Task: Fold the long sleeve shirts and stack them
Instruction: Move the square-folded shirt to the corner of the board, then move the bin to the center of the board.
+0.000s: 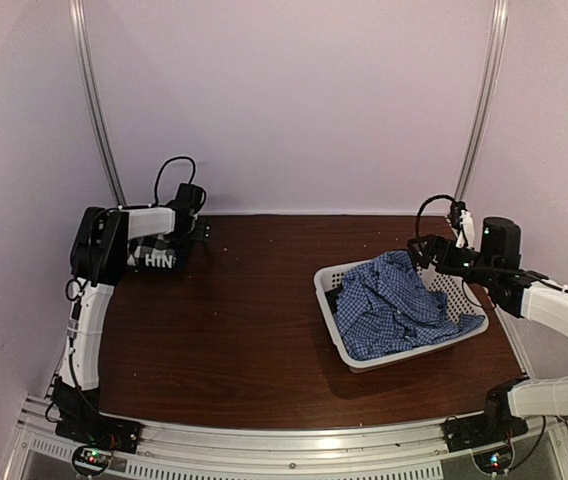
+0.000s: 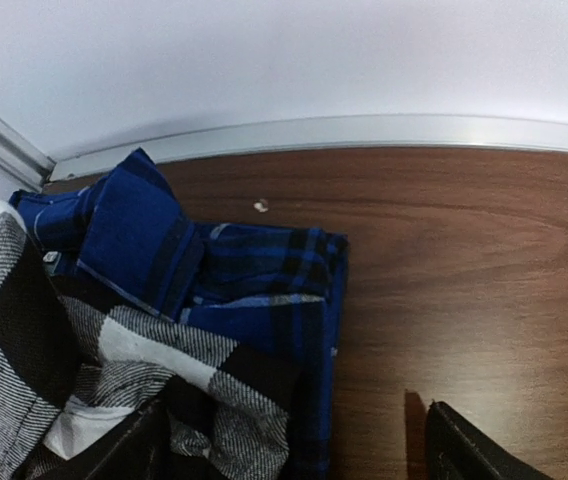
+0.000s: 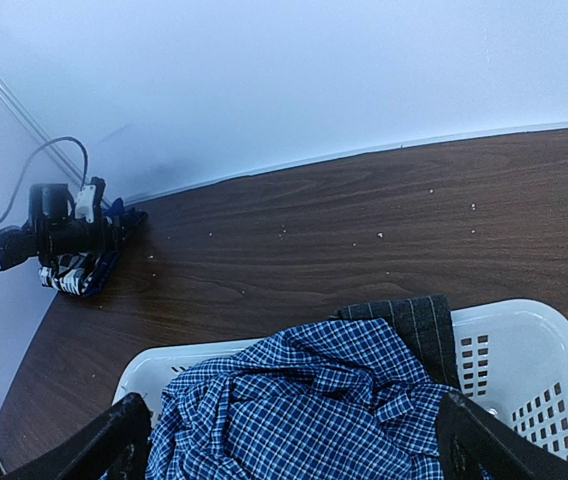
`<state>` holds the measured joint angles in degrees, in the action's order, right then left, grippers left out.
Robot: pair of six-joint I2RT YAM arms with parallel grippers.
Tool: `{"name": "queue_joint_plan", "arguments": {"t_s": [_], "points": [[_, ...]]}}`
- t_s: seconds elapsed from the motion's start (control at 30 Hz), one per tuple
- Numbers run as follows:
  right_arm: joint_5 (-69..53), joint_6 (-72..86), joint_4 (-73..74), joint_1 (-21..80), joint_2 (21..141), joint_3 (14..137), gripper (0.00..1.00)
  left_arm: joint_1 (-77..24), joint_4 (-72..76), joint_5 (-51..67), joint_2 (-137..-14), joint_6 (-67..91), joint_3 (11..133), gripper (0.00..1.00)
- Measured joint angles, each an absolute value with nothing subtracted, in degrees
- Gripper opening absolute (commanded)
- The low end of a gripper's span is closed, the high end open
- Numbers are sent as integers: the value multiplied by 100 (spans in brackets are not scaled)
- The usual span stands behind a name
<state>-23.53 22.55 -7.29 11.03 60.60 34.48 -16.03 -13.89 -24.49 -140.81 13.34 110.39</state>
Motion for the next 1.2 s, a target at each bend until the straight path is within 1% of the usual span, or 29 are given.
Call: {"name": "queue_joint_plan", "arguments": {"t_s": [0.13, 0.3, 0.43, 0.53, 0.67, 0.8, 0.93, 1.0, 1.1, 1.2], "points": [[-2353, 2268, -744, 1103, 6060, 3409, 100, -1417, -1490, -2473, -14081, 1529, 11039, 90], [-2309, 2268, -690, 1103, 6058, 3409, 100, -1354, -1494, -2471, -14053, 1688, 10984, 93], [-1778, 2257, -132, 1118, 6066, 3588, 100, -1354, -1422, -2375, -13898, 1719, 10724, 97], [-1214, 2215, 445, 1120, 6139, 3959, 100, -1330, -1262, -2025, -13611, 1726, 10350, 97], [-346, 2045, 1201, 1120, 6388, 4593, 100, -1288, -1002, -1256, -13026, 1756, 9738, 98], [244, 1907, 1765, 1039, 6952, 5033, 99, -1282, -744, -563, -12363, 1800, 9341, 98], [403, 1833, 2143, 880, 7546, 5103, 94, -1358, -449, -62, -11563, 1822, 8962, 98], [425, 1822, 2276, 797, 7728, 5103, 88, -1428, -270, 54, -11222, 1835, 8748, 98], [429, 1796, 2399, 661, 7894, 5103, 76, -1647, -27, 178, -10746, 1855, 8350, 98], [386, 1802, 2436, 499, 7996, 5103, 61, -1955, 93, 261, -10558, 1865, 8108, 98]]}}
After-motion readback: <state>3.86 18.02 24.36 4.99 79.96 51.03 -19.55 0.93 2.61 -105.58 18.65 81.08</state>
